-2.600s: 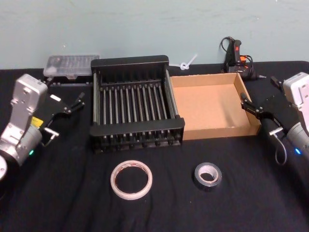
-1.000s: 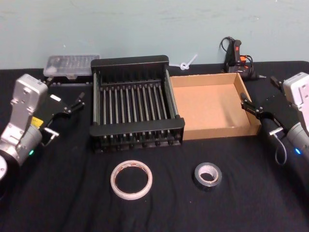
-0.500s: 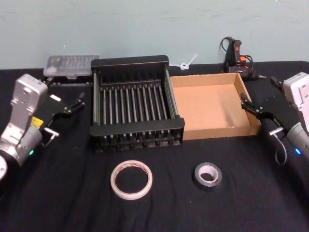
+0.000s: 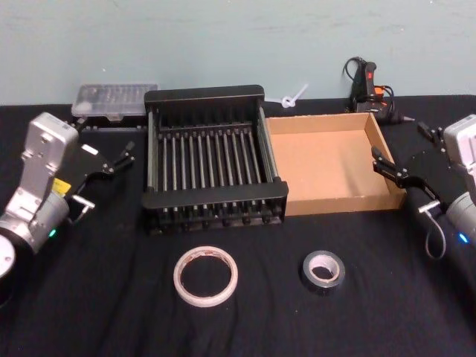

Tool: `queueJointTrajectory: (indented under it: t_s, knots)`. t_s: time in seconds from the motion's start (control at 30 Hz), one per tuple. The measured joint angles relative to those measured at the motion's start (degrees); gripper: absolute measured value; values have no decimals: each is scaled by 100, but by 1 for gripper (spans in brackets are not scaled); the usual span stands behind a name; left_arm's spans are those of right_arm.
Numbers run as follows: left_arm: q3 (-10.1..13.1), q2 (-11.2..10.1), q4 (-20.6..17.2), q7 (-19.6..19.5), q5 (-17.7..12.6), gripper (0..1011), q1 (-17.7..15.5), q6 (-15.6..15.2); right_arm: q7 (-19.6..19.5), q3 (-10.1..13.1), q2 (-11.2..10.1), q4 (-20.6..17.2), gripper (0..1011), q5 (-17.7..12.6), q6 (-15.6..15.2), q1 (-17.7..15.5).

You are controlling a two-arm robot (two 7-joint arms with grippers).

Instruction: Pick up the white tape and place it into the black box , Pick up the silver tape and place it into the brown box.

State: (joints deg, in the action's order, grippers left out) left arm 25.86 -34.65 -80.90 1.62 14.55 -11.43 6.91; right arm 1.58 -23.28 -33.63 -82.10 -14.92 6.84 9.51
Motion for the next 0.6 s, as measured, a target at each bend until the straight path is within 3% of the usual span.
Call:
queueJointTrajectory:
  t_s: [0.6]
  knots:
    - [0,0,0,0,0,1001,0,0,525,295,-82,-874,1002,-335,-282,-648]
